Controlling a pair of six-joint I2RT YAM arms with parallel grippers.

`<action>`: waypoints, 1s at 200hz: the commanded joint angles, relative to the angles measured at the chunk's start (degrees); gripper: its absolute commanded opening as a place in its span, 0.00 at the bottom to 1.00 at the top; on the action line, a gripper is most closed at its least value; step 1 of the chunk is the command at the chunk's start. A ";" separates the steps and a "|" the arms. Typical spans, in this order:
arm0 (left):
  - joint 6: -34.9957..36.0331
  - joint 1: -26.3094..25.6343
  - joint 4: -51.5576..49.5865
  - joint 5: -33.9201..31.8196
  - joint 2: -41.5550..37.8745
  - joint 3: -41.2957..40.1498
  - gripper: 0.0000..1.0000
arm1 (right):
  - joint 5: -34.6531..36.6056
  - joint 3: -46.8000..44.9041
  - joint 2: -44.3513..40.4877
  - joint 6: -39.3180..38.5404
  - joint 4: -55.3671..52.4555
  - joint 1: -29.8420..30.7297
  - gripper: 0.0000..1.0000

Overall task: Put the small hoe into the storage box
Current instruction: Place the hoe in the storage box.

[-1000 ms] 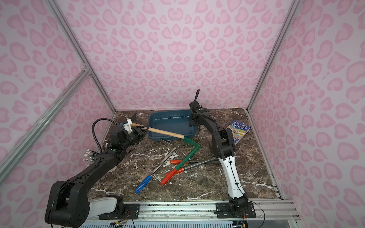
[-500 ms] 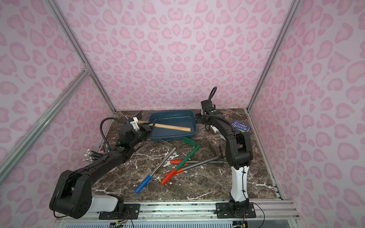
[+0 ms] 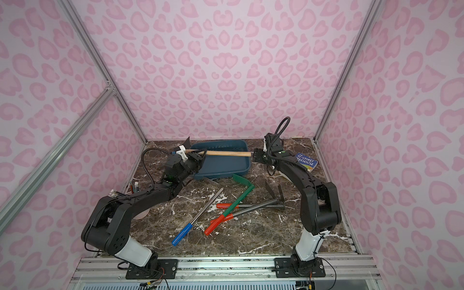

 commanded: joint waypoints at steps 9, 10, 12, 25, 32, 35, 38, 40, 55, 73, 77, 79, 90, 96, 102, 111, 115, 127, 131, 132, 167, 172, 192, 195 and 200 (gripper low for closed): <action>-0.01 -0.55 5.60 -3.84 2.08 2.82 0.05 | -1.64 -4.22 -3.81 1.67 4.75 0.04 0.77; -0.01 -0.53 5.50 -3.90 2.22 2.90 0.05 | -1.66 -4.28 -3.93 1.71 4.76 0.05 0.77; -0.06 -0.61 5.50 -3.99 2.36 3.05 0.05 | -1.68 -4.50 -4.16 1.72 4.82 -0.01 0.77; -0.33 -0.73 5.35 -4.51 3.40 3.87 0.05 | -1.69 -5.79 -5.46 2.06 5.20 0.06 0.77; -0.54 -0.77 5.32 -4.63 4.08 4.32 0.05 | -1.65 -6.47 -6.16 2.39 5.43 0.05 0.77; -0.65 -0.76 5.26 -4.71 4.44 4.43 0.05 | -1.53 -6.77 -6.51 2.49 5.55 0.06 0.77; -0.75 -0.74 5.24 -4.81 4.63 4.66 0.05 | -1.49 -7.14 -6.82 2.60 5.71 0.02 0.77; -0.81 -0.77 5.19 -4.84 4.83 4.79 0.05 | -1.44 -7.37 -7.08 2.63 5.81 0.05 0.77; -0.90 -0.74 4.21 -5.01 6.07 6.19 0.05 | -1.49 -8.91 -8.48 2.69 6.57 0.15 0.77; -0.61 -0.97 2.22 -5.61 7.43 7.97 0.05 | -1.36 -9.96 -9.75 2.58 6.55 0.32 0.77; -0.59 -1.00 1.78 -5.86 7.67 8.38 0.05 | -1.34 -10.07 -9.92 2.48 6.54 0.32 0.77; -0.58 -1.03 1.62 -6.00 7.79 8.55 0.05 | -1.27 -10.12 -10.07 2.53 6.50 0.37 0.77; -1.05 -1.15 0.91 -6.34 8.61 9.33 0.05 | -1.25 -10.47 -10.60 2.55 6.37 0.47 0.77; -1.43 -1.20 0.84 -6.36 9.16 9.71 0.05 | -1.25 -10.59 -10.81 2.61 6.23 0.45 0.77; -1.87 -1.18 0.84 -6.24 9.76 10.05 0.05 | -1.17 -10.76 -11.11 2.65 6.27 0.53 0.77; -2.66 -1.14 0.96 -5.97 10.68 10.70 0.04 | -1.20 -11.00 -11.43 2.68 6.36 0.57 0.77; -2.86 -1.21 1.17 -5.76 11.12 10.90 0.05 | -1.21 -11.08 -11.44 2.66 6.36 0.58 0.77; -3.43 -1.45 -0.19 -5.54 12.35 12.33 0.05 | -1.17 -11.06 -11.59 2.65 6.19 0.56 0.77; -3.57 -1.62 -0.76 -5.62 12.64 12.81 0.05 | -1.21 -11.08 -11.66 2.71 6.19 0.53 0.77; -3.59 -1.59 -0.88 -5.67 12.72 12.87 0.05 | -1.23 -11.09 -11.64 2.72 6.19 0.56 0.77; -4.23 -2.05 -1.99 -7.12 15.10 15.07 0.05 | -1.51 -11.18 -11.75 2.57 6.10 0.59 0.77; -4.23 -2.01 -1.99 -7.13 15.53 15.40 0.04 | -1.52 -11.23 -11.74 2.55 6.15 0.57 0.77; -4.55 -2.06 -2.06 -7.22 17.29 16.66 0.04 | -1.43 -11.32 -11.67 2.33 6.10 0.51 0.77; -4.73 -2.03 -1.98 -7.22 17.51 16.74 0.04 | -1.43 -11.36 -11.63 2.31 6.10 0.53 0.77; -5.05 -2.05 -1.82 -7.14 17.98 16.93 0.04 | -1.43 -11.29 -11.55 2.37 5.97 0.54 0.77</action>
